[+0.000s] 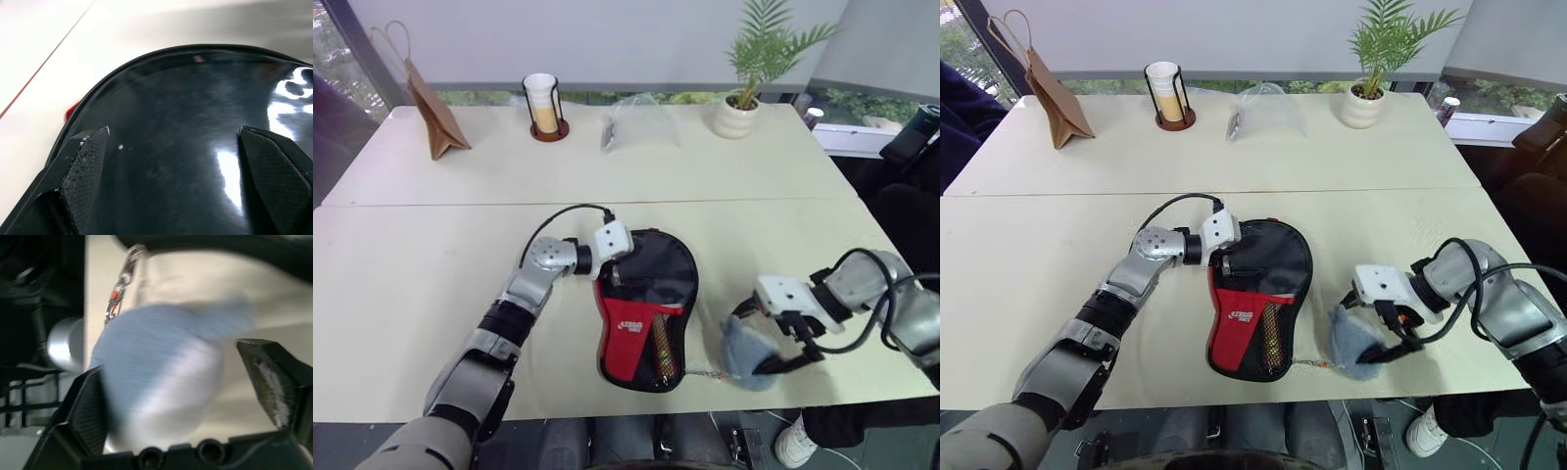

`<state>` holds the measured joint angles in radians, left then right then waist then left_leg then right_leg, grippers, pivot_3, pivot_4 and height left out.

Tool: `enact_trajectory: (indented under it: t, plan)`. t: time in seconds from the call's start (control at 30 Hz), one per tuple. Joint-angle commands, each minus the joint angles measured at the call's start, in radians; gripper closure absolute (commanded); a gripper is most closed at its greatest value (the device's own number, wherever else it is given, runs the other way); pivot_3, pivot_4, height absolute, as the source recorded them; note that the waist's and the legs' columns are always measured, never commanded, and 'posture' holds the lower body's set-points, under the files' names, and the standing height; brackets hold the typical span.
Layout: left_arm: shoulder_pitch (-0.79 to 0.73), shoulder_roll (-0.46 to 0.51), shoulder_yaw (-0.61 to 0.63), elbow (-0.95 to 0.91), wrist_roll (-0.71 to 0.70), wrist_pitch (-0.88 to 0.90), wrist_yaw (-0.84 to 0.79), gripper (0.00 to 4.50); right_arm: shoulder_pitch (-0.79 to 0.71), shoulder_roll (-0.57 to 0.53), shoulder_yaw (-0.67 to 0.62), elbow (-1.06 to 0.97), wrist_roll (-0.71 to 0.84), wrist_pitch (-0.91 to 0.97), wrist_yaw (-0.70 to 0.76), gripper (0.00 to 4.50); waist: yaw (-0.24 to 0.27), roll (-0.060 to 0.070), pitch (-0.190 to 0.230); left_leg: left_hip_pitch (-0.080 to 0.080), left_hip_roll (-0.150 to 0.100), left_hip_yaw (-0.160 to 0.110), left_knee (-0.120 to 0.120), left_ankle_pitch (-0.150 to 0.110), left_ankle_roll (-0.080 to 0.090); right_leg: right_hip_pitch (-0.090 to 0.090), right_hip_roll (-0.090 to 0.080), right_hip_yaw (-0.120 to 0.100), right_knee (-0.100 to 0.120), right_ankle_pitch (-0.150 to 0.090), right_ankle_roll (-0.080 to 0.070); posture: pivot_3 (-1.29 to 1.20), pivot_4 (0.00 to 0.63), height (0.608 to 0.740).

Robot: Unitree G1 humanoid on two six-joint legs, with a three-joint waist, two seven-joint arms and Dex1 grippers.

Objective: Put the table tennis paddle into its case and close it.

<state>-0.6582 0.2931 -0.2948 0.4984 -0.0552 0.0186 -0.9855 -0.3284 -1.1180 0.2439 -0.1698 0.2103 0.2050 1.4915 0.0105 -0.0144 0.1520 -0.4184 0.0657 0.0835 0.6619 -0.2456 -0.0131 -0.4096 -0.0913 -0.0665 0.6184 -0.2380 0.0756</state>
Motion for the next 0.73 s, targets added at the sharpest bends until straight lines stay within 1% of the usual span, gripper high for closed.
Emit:
enact_trajectory:
  t: [0.03, 0.13, 0.2, 0.37, 0.43, 0.53, 0.6, 0.73]
  plan:
    - [-0.036, 0.003, 0.068, -0.042, -0.066, 0.081, -0.014, 0.06, -0.077, 0.004, -0.068, 0.033, 0.012, 0.044, -0.027, 0.09, 0.000, 0.000, 0.001, -0.003, 0.000, 0.000, 0.000, 0.000, 0.000, -0.002, 0.000, 0.000, 0.001, 0.000, 0.000, 0.00, 0.150, 0.740]
    - [-0.069, 0.016, 0.128, -0.113, -0.140, 0.178, -0.034, 0.06, -0.138, 0.000, -0.103, 0.059, 0.031, 0.074, -0.030, 0.09, 0.003, -0.001, 0.004, -0.012, -0.001, 0.001, 0.001, 0.001, 0.000, -0.013, 0.000, 0.002, 0.008, 0.001, 0.000, 0.00, 0.150, 0.740]
    - [-0.083, 0.040, 0.160, -0.170, -0.182, 0.240, -0.053, 0.06, -0.174, -0.001, -0.124, 0.074, 0.046, 0.099, -0.028, 0.09, 0.005, -0.001, 0.005, -0.015, -0.001, 0.002, 0.002, 0.001, 0.000, -0.017, 0.002, 0.002, 0.010, 0.000, 0.000, 0.00, 0.150, 0.740]
    - [-0.057, 0.178, 0.249, -0.371, -0.316, 0.415, -0.130, 0.06, -0.240, -0.023, -0.181, 0.068, 0.084, 0.161, -0.026, 0.09, -0.003, 0.003, 0.009, -0.017, 0.000, 0.002, 0.001, 0.001, 0.000, -0.019, 0.004, 0.002, 0.011, 0.000, 0.001, 0.00, 0.150, 0.740]
    - [-0.028, 0.263, 0.288, -0.451, -0.357, 0.472, -0.161, 0.06, -0.256, -0.035, -0.207, 0.058, 0.090, 0.173, -0.032, 0.09, -0.006, 0.005, 0.012, -0.016, 0.000, 0.002, 0.001, 0.001, 0.000, -0.019, 0.004, 0.002, 0.012, 0.000, 0.001, 0.00, 0.150, 0.740]
    - [0.009, 0.344, 0.329, -0.535, -0.413, 0.543, -0.172, 0.06, -0.267, -0.047, -0.236, 0.052, 0.098, 0.185, -0.039, 0.09, -0.005, 0.006, 0.013, -0.016, 0.000, 0.002, 0.001, 0.001, -0.001, -0.019, 0.004, 0.002, 0.012, 0.000, 0.001, 0.00, 0.150, 0.740]
    - [0.062, 0.410, 0.373, -0.614, -0.463, 0.598, -0.191, 0.06, -0.271, -0.056, -0.259, 0.037, 0.109, 0.205, -0.051, 0.09, -0.004, 0.005, 0.013, -0.016, 0.000, 0.002, 0.002, 0.002, -0.001, -0.019, 0.003, 0.002, 0.011, 0.000, 0.000, 0.00, 0.150, 0.740]
    - [0.136, 0.484, 0.428, -0.722, -0.542, 0.678, -0.190, 0.06, -0.272, -0.060, -0.279, 0.011, 0.125, 0.236, -0.068, 0.09, -0.001, 0.006, 0.014, -0.016, 0.000, 0.003, 0.002, 0.002, -0.001, -0.019, 0.003, 0.003, 0.011, 0.000, 0.000, 0.00, 0.150, 0.740]
